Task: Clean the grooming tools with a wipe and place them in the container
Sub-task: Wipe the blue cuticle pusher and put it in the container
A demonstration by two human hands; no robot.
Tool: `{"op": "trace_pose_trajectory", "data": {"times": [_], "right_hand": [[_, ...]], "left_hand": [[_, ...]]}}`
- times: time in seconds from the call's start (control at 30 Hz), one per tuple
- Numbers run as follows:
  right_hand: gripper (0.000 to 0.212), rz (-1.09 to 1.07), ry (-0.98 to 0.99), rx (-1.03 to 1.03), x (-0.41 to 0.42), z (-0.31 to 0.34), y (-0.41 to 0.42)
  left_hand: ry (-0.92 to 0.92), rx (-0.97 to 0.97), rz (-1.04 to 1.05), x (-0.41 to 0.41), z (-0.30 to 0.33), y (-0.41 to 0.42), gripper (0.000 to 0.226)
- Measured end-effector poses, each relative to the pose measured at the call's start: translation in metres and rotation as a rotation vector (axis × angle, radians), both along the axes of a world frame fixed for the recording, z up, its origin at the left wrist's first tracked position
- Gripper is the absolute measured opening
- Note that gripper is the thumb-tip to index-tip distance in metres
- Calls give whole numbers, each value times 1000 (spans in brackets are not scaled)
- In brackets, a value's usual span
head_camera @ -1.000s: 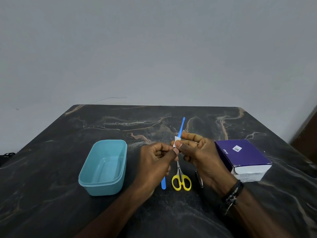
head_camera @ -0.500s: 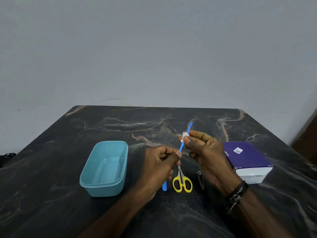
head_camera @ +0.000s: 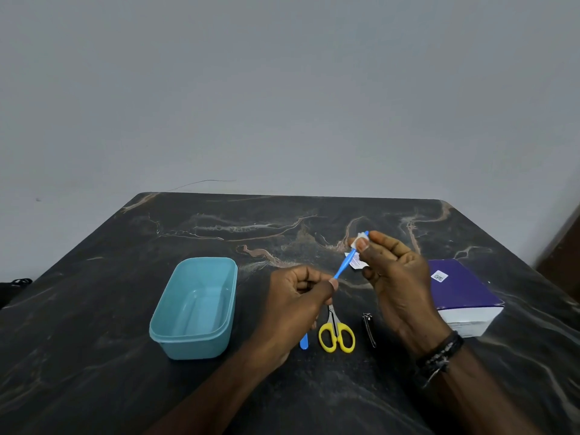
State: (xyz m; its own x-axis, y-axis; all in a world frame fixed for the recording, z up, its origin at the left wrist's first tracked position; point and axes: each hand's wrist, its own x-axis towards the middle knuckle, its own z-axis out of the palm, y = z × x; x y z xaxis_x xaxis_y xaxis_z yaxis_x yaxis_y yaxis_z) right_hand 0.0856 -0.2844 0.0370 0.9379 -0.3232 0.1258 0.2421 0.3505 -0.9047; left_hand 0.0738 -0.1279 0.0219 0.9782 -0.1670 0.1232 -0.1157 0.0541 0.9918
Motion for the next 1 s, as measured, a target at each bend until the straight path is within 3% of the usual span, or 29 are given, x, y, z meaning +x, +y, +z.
{"op": "trace_pose_trajectory", "data": {"times": [0.23, 0.57, 0.8, 1.0], "right_hand": [[52, 142, 34, -90, -3, -4, 11], [46, -24, -10, 67, 0, 5, -5], [49, 30, 10, -1, -2, 4, -1], [59, 243, 68, -170, -7, 1, 10]], "left_hand": [[6, -44, 80, 3, 2, 2, 13], [-27, -33, 78, 0, 0, -3, 19], [-123, -226, 280, 4, 0, 2, 15], [-217, -373, 474, 8, 6, 5, 16]]}}
